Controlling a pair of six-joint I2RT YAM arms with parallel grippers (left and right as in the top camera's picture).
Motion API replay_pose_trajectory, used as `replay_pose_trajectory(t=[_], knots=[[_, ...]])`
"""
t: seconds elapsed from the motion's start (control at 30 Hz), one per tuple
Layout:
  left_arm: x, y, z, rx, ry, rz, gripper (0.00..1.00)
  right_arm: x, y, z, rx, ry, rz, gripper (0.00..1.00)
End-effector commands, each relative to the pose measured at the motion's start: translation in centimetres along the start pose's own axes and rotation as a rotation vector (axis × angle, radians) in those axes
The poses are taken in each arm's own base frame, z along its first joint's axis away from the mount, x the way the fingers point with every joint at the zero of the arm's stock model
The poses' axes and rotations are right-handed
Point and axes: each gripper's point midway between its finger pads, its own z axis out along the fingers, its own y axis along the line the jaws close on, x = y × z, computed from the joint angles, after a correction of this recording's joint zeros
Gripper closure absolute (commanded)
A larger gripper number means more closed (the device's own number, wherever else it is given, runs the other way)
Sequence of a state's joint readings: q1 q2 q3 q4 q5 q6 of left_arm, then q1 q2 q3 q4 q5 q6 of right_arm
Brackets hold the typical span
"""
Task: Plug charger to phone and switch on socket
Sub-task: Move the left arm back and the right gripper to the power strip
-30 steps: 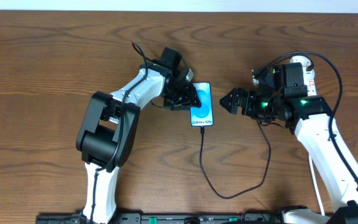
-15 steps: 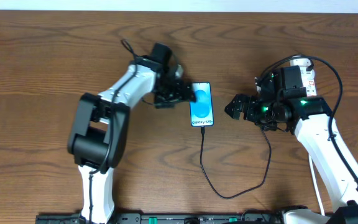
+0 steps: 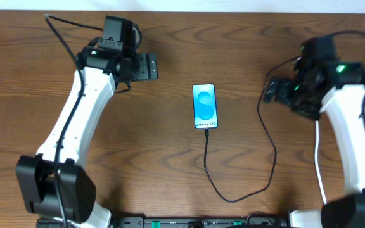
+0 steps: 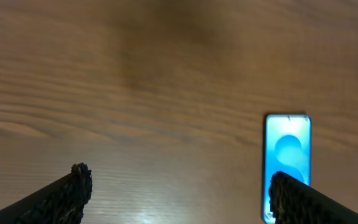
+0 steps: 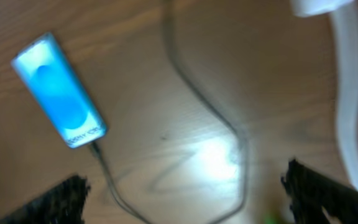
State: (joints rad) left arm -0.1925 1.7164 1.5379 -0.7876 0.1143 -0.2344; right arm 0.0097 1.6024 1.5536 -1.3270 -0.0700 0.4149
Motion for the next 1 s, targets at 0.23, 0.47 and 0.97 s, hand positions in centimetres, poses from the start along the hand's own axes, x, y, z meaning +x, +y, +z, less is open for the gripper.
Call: replay_pose_trajectory(t=[0.23, 0.47, 0.97], knots=[[-0.2, 1.6, 0.5, -0.1, -0.009, 0.017, 0.07, -9.4, -9.8, 2.6, 0.231, -0.004, 0.252, 0.01], [-0.2, 1.6, 0.5, -0.1, -0.009, 0.017, 0.07, -12.6, -15.0, 5.9, 0.238, -0.038, 0.38, 0.01], [-0.2, 1.6, 0.5, -0.1, -0.009, 0.017, 0.07, -15.9, -19.3, 10.3, 0.2, -0.109, 0.597, 0.01]])
